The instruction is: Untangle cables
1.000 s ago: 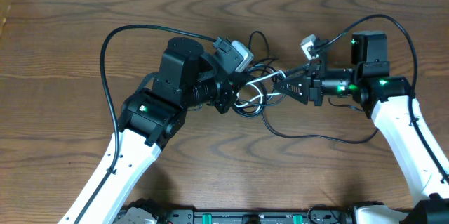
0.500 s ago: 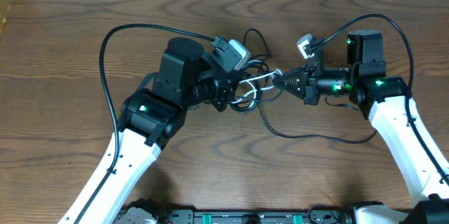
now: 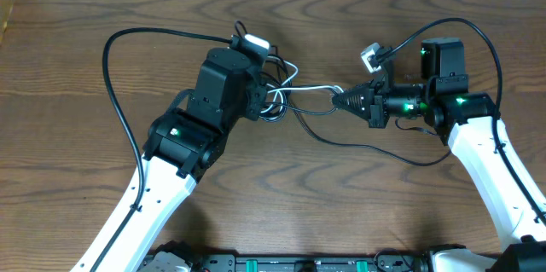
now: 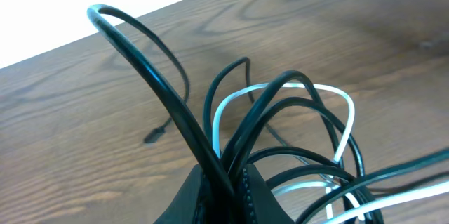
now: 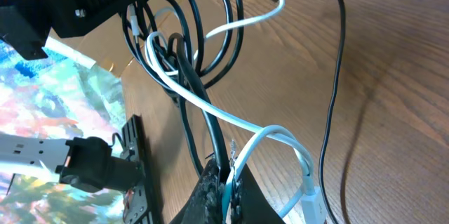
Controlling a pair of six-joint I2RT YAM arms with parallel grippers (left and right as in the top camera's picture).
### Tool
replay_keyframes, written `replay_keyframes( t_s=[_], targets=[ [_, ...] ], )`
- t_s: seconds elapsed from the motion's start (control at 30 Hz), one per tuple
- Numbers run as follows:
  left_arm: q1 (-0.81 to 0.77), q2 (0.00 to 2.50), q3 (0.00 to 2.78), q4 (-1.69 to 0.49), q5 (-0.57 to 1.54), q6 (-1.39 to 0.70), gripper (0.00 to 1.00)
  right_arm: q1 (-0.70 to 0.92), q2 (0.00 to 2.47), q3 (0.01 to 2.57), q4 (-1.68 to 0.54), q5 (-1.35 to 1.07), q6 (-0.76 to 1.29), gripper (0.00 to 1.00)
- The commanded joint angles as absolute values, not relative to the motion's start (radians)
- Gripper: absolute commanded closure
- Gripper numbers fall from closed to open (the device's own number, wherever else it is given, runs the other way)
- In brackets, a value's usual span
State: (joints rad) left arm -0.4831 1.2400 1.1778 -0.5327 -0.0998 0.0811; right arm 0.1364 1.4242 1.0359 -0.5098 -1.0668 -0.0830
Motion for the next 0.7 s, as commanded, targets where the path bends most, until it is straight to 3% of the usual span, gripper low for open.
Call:
replay_keyframes(
  t_s=[0.0, 0.3, 0.67],
  targets=[
    [-0.476, 1.24, 1.196, -0.54, -0.231, 0.065, 0.93, 0.136, 1.409, 1.034, -0.514, -1.045, -0.076, 0.99],
    [-0.476, 1.24, 1.196, -0.552, -0.477, -0.018, 0.93, 0.136, 1.409, 1.034, -0.565, -0.935, -0.076, 0.99],
    [-0.416, 1.24, 1.196, -0.568, -0.487, -0.112, 0.93, 0.119, 1.409, 1.034, -0.626, -0.819, -0.075, 0.99]
  ],
)
